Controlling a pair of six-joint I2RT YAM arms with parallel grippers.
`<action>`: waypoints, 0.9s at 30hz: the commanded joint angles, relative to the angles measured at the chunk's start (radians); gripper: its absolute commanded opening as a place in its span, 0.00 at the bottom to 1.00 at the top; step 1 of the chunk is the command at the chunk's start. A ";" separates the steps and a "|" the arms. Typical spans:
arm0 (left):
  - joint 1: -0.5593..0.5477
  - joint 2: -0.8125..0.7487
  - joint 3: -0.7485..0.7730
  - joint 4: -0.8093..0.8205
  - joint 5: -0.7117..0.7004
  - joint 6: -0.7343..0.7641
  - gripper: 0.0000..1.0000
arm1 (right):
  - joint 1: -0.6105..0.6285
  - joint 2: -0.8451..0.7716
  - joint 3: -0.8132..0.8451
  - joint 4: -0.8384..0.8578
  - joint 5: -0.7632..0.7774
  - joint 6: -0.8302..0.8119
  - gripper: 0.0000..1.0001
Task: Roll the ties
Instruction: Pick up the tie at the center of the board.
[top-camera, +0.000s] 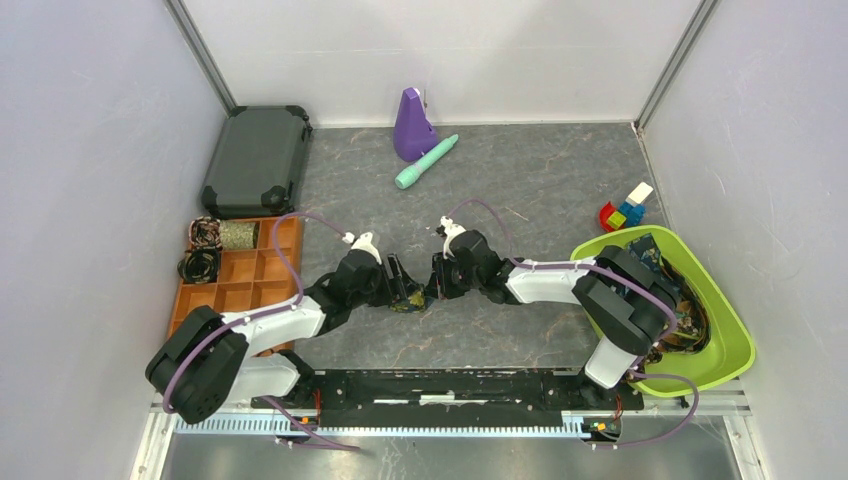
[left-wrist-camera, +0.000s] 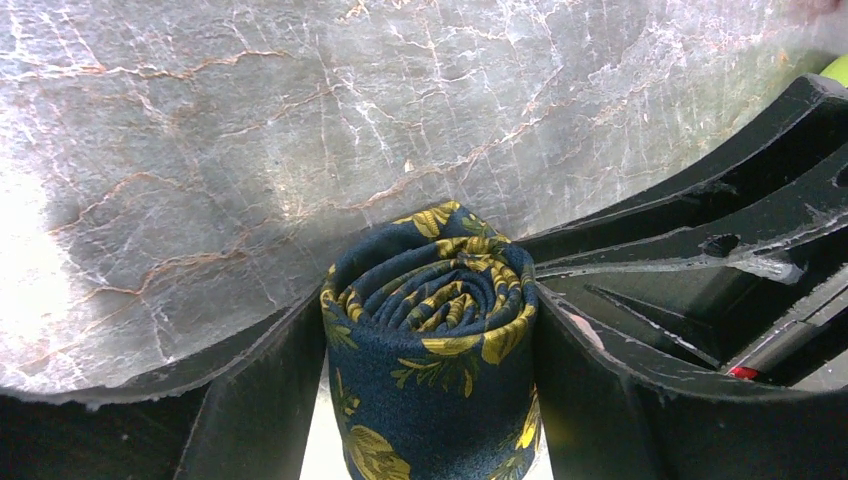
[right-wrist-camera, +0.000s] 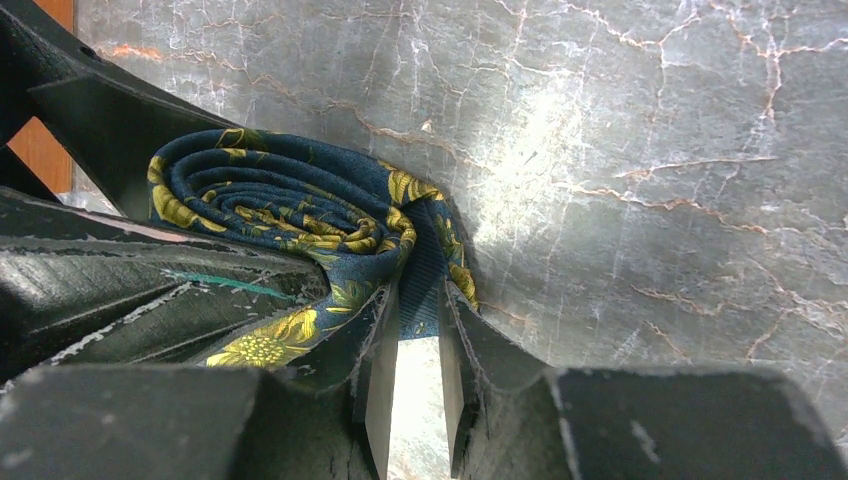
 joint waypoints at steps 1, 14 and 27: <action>-0.017 0.006 -0.011 0.009 -0.005 -0.057 0.75 | 0.010 0.014 0.048 0.042 -0.011 0.015 0.27; -0.027 0.002 0.012 -0.093 -0.090 -0.119 0.71 | 0.013 -0.059 0.025 -0.016 0.012 -0.024 0.34; -0.028 -0.024 -0.001 -0.114 -0.133 -0.144 0.73 | 0.145 -0.217 -0.177 0.051 -0.001 0.029 0.37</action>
